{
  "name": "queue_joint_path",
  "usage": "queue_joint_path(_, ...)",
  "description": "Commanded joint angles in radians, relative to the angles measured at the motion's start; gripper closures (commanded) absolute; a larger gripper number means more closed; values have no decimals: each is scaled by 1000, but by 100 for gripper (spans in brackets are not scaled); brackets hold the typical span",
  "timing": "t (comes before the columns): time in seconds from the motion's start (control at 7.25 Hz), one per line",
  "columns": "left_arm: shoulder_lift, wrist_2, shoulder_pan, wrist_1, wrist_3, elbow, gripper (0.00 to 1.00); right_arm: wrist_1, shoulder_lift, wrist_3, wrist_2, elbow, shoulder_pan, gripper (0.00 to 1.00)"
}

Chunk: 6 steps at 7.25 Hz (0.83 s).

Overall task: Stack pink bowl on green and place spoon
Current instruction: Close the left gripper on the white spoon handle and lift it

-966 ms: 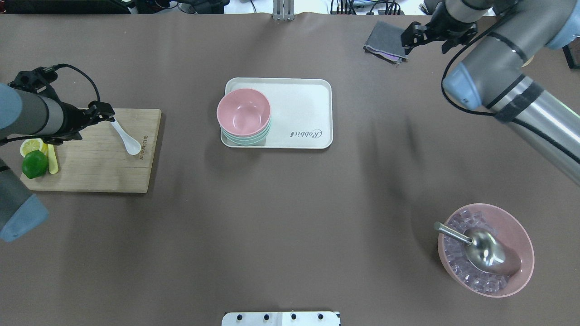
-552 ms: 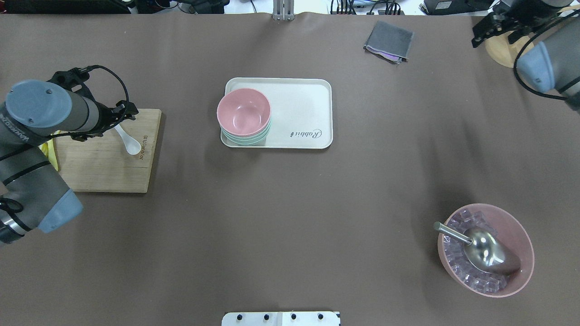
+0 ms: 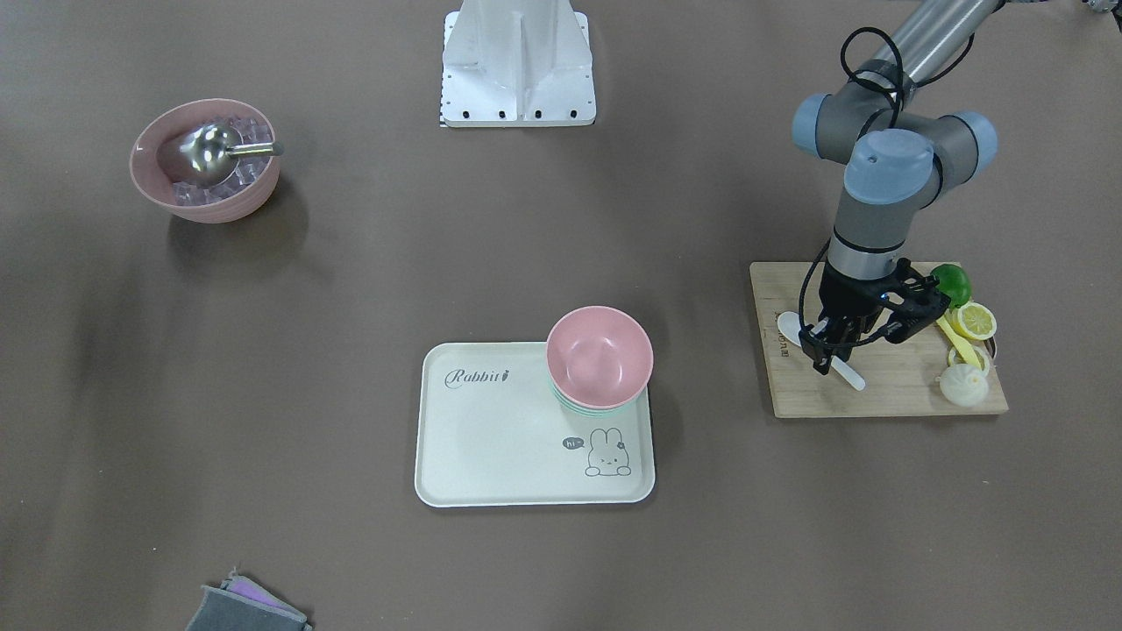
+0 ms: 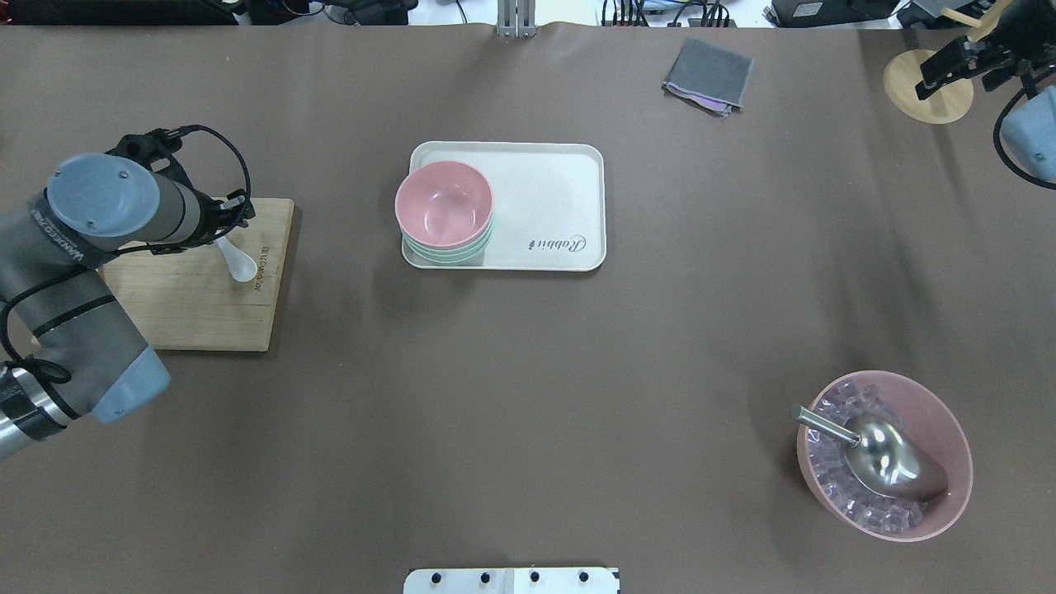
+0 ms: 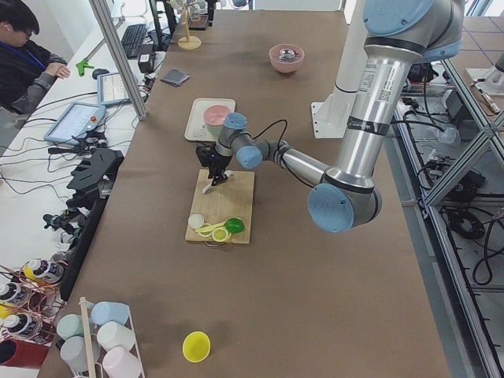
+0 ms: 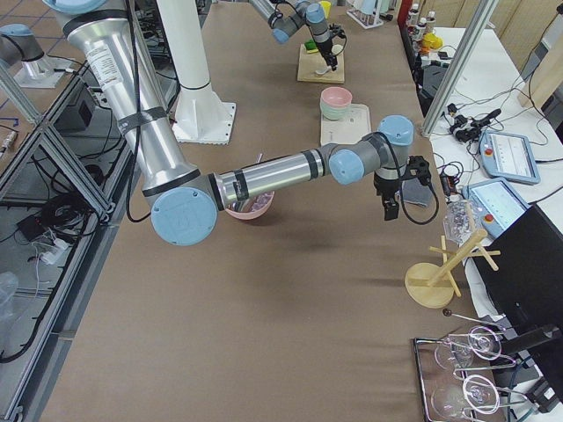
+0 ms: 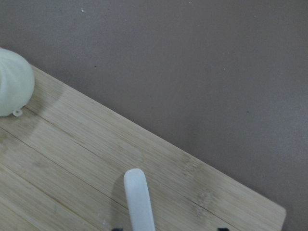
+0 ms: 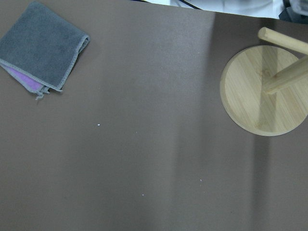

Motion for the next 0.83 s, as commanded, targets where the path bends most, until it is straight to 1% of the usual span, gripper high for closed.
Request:
queue_joint_path(0.0, 7, 1, 7, 0, 1, -1, 58, 0, -2, -2, -4, 2, 1, 0)
queue_joint_path(0.41, 9, 3, 10, 0, 1, 0, 59, 0, -4, 0, -7, 2, 1, 0)
queue_joint_path(0.55, 9, 3, 13, 0, 1, 0, 68, 0, -5, 0, -7, 2, 1, 0)
queue_joint_path(0.69, 10, 13, 18, 1, 2, 3, 83, 0, -8, 0, -7, 2, 1, 0)
